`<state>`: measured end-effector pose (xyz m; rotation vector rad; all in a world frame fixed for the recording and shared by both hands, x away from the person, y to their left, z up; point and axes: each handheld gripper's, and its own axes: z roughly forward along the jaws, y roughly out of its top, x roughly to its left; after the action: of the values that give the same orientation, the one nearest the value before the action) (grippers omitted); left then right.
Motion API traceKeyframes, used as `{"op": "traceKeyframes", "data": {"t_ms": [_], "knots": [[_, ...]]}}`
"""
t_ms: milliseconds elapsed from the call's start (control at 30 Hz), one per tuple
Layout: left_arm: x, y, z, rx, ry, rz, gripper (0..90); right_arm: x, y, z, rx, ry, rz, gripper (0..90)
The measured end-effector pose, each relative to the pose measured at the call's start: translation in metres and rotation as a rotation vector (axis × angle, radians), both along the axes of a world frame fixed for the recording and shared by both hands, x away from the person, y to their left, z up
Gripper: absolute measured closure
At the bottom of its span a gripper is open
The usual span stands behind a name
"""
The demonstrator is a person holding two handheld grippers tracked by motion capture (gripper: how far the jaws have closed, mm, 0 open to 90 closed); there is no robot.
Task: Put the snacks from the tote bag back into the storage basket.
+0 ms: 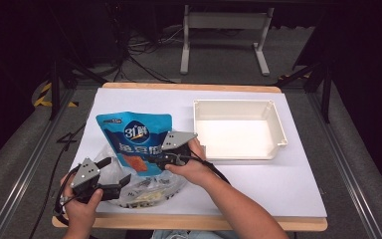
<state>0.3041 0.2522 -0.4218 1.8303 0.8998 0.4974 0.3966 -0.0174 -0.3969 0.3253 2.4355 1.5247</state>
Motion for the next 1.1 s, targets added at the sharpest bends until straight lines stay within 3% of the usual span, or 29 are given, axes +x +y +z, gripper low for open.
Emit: {"op": "traceKeyframes", "data": {"t_ms": [400,900,1100], "knots": [[0.001,0.001,-0.001,-0.004,0.002,0.004,11.7,-0.002,0.001,0.01,0.002,-0.028,-0.01,55.2],[0.001,0.001,-0.001,-0.002,-0.001,0.004,11.6,-0.002,-0.008,0.054,0.028,-0.058,0.01,55.0],[0.001,0.001,-0.001,0.002,0.002,0.004,11.5,-0.003,-0.013,0.07,0.025,-0.042,0.028,55.0]]}}
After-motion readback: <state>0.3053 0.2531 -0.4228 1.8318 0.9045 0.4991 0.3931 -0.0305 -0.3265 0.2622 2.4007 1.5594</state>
